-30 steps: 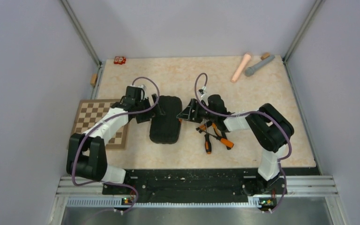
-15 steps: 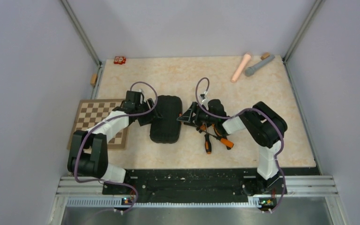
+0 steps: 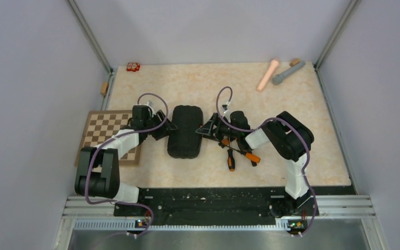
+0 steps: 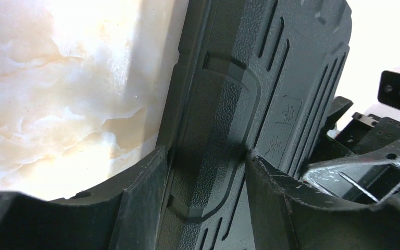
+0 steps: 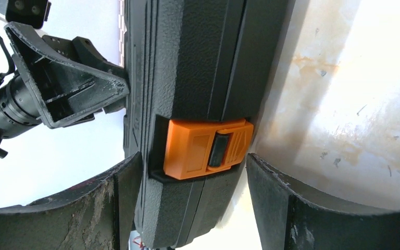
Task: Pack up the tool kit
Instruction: Open the toolbox at the center of the board.
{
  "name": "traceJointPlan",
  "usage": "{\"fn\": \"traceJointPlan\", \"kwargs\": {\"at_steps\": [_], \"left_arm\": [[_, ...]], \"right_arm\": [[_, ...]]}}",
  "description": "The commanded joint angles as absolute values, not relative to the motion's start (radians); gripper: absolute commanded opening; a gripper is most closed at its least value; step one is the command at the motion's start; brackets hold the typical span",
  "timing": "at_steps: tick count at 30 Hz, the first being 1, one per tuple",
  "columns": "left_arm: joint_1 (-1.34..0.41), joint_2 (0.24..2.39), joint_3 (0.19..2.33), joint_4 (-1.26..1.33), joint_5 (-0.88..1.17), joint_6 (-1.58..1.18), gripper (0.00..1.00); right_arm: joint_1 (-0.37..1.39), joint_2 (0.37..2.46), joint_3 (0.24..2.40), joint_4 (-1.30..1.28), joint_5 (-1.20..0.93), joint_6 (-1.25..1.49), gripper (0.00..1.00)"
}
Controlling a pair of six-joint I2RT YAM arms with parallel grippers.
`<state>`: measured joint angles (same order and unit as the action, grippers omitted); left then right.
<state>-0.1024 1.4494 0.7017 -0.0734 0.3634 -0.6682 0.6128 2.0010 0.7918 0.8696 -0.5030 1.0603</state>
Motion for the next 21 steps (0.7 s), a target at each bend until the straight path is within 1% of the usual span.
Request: {"fn": "traceJointPlan", "kwargs": {"at_steps": [1, 9, 12, 15, 21], "left_arm": [[-0.060, 1.503, 0.621, -0.152, 0.293, -0.664, 0.46], [-0.015, 1.494, 0.590, -0.124, 0.351, -0.681, 0.45], [-0.012, 1.497, 0.588, -0.122, 0.357, -0.682, 0.45], [-0.012, 1.496, 0.586, -0.120, 0.361, -0.681, 0.45], [-0.013, 1.485, 0.596, -0.118, 0.378, -0.685, 0.47]], "right_arm": [[0.609, 2.044, 0.837, 0.937, -0.506, 1.078, 0.72], [0.605, 2.098, 0.850, 1.113, -0.528, 1.150, 0.72], [0.604, 2.110, 0.857, 1.168, -0.545, 1.177, 0.67], [0.604, 2.111, 0.857, 1.197, -0.559, 1.177, 0.56], [0.604, 2.096, 0.855, 1.245, -0.580, 1.169, 0.26]]}}
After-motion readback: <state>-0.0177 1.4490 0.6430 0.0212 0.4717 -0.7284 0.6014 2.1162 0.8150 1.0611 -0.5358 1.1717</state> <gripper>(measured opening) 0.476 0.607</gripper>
